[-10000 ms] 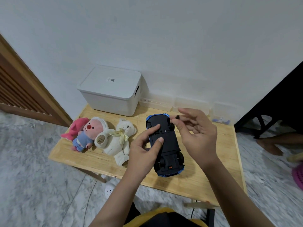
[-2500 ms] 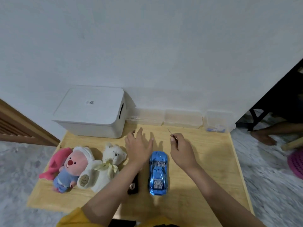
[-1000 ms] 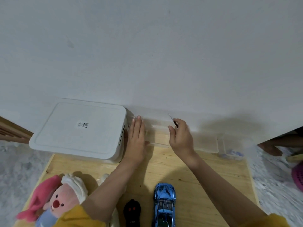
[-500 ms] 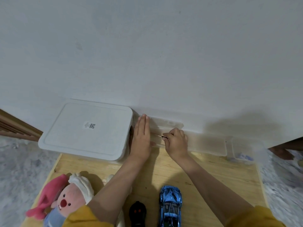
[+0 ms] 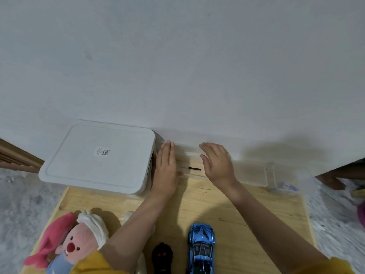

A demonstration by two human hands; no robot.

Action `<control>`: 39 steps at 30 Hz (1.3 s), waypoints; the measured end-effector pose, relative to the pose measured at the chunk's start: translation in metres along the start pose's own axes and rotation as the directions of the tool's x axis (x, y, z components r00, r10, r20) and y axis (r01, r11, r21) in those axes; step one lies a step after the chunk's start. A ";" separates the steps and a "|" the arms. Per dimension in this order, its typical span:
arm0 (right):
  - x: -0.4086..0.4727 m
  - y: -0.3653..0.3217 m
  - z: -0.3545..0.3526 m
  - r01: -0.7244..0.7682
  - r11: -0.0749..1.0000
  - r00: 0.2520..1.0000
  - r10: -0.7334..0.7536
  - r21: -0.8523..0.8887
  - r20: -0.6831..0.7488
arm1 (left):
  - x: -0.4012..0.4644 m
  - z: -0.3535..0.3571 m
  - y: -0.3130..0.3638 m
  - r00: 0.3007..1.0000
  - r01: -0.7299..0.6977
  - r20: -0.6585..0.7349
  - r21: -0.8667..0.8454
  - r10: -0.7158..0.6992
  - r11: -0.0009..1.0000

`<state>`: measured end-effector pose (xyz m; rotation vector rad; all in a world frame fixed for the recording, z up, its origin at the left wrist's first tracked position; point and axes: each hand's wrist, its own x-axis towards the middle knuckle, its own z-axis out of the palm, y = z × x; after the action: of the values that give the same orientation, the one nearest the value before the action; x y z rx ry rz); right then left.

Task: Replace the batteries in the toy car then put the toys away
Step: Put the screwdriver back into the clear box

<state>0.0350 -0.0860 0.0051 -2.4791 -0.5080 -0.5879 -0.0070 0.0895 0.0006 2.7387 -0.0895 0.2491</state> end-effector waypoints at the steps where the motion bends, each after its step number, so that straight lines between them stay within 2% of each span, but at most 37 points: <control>1: 0.000 0.000 0.001 0.003 1.000 0.999 -0.003 0.002 0.050 | -0.002 0.001 0.000 1.000 -0.003 -0.015 0.001 0.003 1.000; 4: -0.007 -0.002 0.001 -0.009 1.000 0.990 0.012 -0.020 0.138 | -0.008 0.005 0.004 0.999 0.013 -0.034 0.023 -0.012 1.000; 9: -0.025 -0.007 0.001 0.016 0.999 0.983 -0.010 -0.028 0.182 | -0.017 0.013 0.006 0.993 0.114 0.003 0.051 -0.114 0.992; 17: -0.046 -0.010 0.011 0.019 0.995 0.939 0.014 -0.093 0.343 | -0.031 0.013 0.006 0.968 0.150 0.191 0.086 -0.164 0.985; 22: -0.048 -0.009 0.013 0.017 0.990 0.915 0.042 -0.142 0.402 | -0.034 0.011 0.007 0.953 0.144 0.247 0.143 -0.176 0.979; 27: -0.048 -0.012 0.011 0.075 0.983 0.897 0.007 -0.168 0.442 | -0.032 0.009 0.011 0.930 0.163 0.301 0.173 -0.210 0.971; 33: -0.045 -0.025 -0.001 0.002 0.983 0.835 0.099 -0.182 0.541 | -0.036 0.000 0.018 0.893 0.195 0.388 0.126 -0.229 0.973; 36: -0.057 -0.041 -0.019 -0.086 0.984 0.861 0.151 -0.154 0.486 | -0.045 -0.018 0.026 0.930 0.136 0.340 0.039 -0.142 0.990; 39: -0.072 -0.070 -0.038 -0.175 0.984 0.923 0.171 -0.022 0.345 | -0.063 -0.045 0.029 0.984 0.060 0.176 -0.168 -0.030 0.984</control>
<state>-0.0690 -0.0696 0.0268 -2.5947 -0.4122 -0.0755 -0.0788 0.0817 0.0406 2.5801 -0.0913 -0.0100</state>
